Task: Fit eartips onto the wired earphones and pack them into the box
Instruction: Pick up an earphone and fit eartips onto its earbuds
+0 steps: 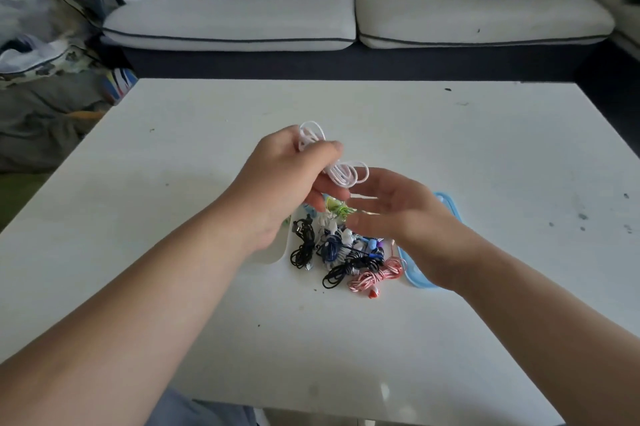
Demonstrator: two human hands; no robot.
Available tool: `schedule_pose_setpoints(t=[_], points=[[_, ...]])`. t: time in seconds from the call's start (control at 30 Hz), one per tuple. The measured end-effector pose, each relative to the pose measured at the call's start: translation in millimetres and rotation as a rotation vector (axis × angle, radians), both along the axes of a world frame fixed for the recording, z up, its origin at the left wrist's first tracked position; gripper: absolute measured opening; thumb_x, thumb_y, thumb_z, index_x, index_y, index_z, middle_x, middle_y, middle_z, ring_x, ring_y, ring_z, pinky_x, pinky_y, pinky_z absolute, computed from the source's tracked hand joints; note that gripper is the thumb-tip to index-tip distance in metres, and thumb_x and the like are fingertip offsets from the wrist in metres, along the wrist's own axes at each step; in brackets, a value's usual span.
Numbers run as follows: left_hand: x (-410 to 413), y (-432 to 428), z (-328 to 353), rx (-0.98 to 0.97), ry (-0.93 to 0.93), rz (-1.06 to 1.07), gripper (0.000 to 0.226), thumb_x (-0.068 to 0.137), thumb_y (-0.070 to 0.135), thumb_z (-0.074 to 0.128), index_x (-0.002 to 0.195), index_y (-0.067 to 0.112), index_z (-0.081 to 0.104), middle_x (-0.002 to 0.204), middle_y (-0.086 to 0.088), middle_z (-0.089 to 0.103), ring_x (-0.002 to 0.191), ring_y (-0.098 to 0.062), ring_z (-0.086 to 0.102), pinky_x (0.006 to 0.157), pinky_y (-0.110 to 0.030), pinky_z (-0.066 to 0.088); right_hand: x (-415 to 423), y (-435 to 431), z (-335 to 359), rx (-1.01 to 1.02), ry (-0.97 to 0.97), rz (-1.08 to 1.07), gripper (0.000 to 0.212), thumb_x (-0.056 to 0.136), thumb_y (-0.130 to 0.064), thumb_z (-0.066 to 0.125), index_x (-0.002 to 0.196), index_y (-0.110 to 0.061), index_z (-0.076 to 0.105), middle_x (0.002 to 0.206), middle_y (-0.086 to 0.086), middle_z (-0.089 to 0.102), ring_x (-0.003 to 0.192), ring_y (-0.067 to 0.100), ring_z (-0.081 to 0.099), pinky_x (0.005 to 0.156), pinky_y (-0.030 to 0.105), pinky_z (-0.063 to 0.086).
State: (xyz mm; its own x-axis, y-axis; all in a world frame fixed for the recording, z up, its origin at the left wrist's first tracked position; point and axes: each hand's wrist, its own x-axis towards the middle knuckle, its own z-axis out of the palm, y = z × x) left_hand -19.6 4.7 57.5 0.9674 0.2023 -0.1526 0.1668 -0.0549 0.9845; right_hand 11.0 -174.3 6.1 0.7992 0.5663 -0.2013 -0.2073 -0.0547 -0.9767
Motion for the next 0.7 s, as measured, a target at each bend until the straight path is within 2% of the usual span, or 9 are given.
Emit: schedule_pose_setpoints(t=[0.13,0.2,0.33,0.37,0.43,0.5,0.57,0.7], points=[[-2.9,-4.5,7.8,-0.24,0.007,-0.068,0.011,0.086,0.0,0.055,0.093,0.01,0.054,0.077,-0.017,0.072,0.065,-0.033,0.069,0.057,-0.032,0.046,-1.7,-5.2,3.9,0.094,0.05,0.054,0.044,0.08,-0.003,0.069,0.123,-0.009,0.069,0.12,0.015,0.073,0.111,0.025,0.069,0.099,0.041,0.051],[-5.3,-2.8,8.8,-0.286,0.004,-0.12,0.028,0.073,0.003,0.053,0.1,0.008,0.057,0.08,-0.017,0.07,0.068,-0.035,0.068,0.055,-0.032,0.045,-2.0,-7.1,5.5,0.087,0.064,0.067,0.033,0.085,-0.002,0.068,0.117,-0.006,0.07,0.114,0.015,0.075,0.107,0.023,0.069,0.098,0.038,0.051],[-7.2,2.8,8.1,-0.298,-0.011,-0.154,0.038,0.067,0.004,0.049,0.1,0.006,0.068,0.082,-0.014,0.068,0.073,-0.036,0.07,0.055,-0.031,0.046,-2.7,-8.9,7.4,-0.011,0.058,0.106,0.013,0.087,-0.022,0.065,0.094,-0.018,0.075,0.107,0.016,0.076,0.101,0.021,0.07,0.098,0.039,0.051],[-7.7,4.3,8.4,-0.31,-0.019,-0.147,0.037,0.067,0.004,0.049,0.098,0.006,0.069,0.081,-0.013,0.067,0.073,-0.035,0.07,0.056,-0.031,0.047,-2.4,-9.3,8.3,-0.018,0.064,0.112,0.012,0.089,-0.023,0.065,0.087,-0.021,0.076,0.104,0.017,0.075,0.101,0.024,0.07,0.097,0.041,0.051],[-9.4,6.3,8.8,-0.338,-0.043,-0.124,0.036,0.068,0.004,0.047,0.096,0.006,0.07,0.079,-0.012,0.066,0.075,-0.033,0.071,0.058,-0.032,0.049,-2.1,-10.8,9.7,-0.006,0.106,0.125,0.022,0.096,-0.019,0.061,0.079,-0.022,0.075,0.095,0.015,0.071,0.103,0.033,0.07,0.095,0.044,0.053],[-10.2,8.2,9.1,-0.366,-0.069,-0.093,0.034,0.071,0.003,0.047,0.096,0.007,0.069,0.079,-0.011,0.066,0.078,-0.032,0.072,0.061,-0.032,0.048,-2.2,-11.7,11.5,0.057,0.213,0.108,0.031,0.104,-0.011,0.05,0.083,-0.014,0.073,0.088,0.017,0.065,0.094,0.037,0.069,0.086,0.044,0.059],[-7.8,10.1,7.7,-0.361,-0.09,-0.047,0.03,0.076,0.0,0.049,0.097,0.008,0.069,0.081,-0.01,0.068,0.083,-0.033,0.074,0.063,-0.031,0.049,-0.7,-11.7,14.0,0.105,0.312,0.057,0.029,0.103,-0.008,0.045,0.091,-0.006,0.071,0.083,0.016,0.061,0.079,0.034,0.065,0.07,0.042,0.058],[-4.8,9.9,-3.1,-0.057,-0.001,-0.015,0.028,0.087,-0.01,0.064,0.104,0.011,0.071,0.09,-0.006,0.078,0.092,-0.024,0.075,0.076,-0.036,0.06,5.7,-12.5,13.4,0.139,0.432,-0.095,0.026,0.1,-0.009,0.046,0.106,-0.002,0.07,0.08,0.01,0.062,0.058,0.024,0.054,0.055,0.033,0.048]])
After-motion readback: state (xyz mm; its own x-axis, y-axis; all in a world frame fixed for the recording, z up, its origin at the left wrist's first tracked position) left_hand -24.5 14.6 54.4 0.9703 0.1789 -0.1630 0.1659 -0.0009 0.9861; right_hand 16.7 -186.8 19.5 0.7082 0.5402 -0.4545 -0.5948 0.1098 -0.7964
